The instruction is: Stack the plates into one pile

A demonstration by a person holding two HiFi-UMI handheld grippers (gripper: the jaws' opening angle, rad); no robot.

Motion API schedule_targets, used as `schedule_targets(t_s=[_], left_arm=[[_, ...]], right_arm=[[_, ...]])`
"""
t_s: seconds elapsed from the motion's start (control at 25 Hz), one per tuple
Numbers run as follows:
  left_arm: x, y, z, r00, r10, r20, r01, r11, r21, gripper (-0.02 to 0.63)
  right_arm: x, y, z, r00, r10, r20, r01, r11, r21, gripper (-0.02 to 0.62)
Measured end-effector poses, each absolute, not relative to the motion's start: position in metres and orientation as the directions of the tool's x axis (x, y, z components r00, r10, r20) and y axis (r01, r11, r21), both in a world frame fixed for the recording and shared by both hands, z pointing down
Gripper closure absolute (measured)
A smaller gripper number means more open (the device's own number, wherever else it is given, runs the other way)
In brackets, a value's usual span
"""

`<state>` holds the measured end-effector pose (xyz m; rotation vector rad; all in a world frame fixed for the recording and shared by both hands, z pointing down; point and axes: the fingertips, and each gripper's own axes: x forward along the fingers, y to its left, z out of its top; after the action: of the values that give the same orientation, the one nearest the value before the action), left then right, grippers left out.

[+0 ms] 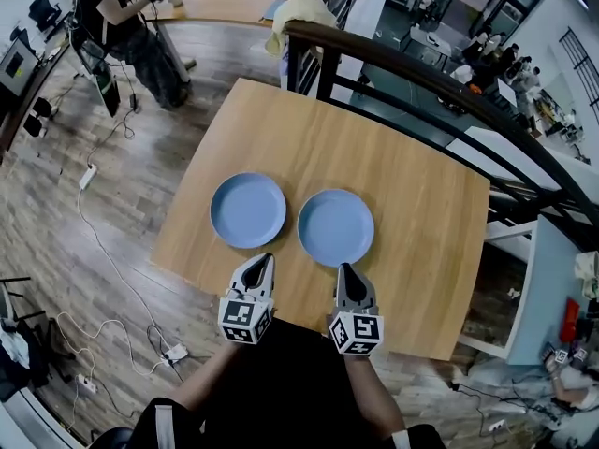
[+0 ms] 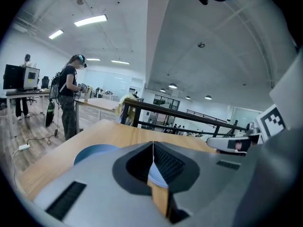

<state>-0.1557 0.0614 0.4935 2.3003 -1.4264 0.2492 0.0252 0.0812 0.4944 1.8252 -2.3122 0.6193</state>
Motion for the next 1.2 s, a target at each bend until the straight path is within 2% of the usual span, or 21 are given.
schedule_targets(t_s=[0.28,0.52,1.2], left_arm=[[-0.189,0.089,0.477,0.363,-0.862,0.353,-0.929,-0.306,0.208,0.58],[-0.225,0.09,0.479,0.306,-0.886,0.349,-0.947,-0.246,0.206,0.581],[-0.31,0.012,0.479,0.369,-0.87,0.328,-0.926,-0.315,0.207,0.581]], right_arm=[[0.007,0.091,0.483,-0.329,-0.891,0.312,-0.933,0.256,-0.253,0.557],[-0.011,0.089,0.478,-0.335,-0.896,0.291,-0.93,0.265,-0.255,0.557],[-0.084,0.041,0.472,-0.243,-0.922,0.3,-0.958,0.179,-0.225,0.557]])
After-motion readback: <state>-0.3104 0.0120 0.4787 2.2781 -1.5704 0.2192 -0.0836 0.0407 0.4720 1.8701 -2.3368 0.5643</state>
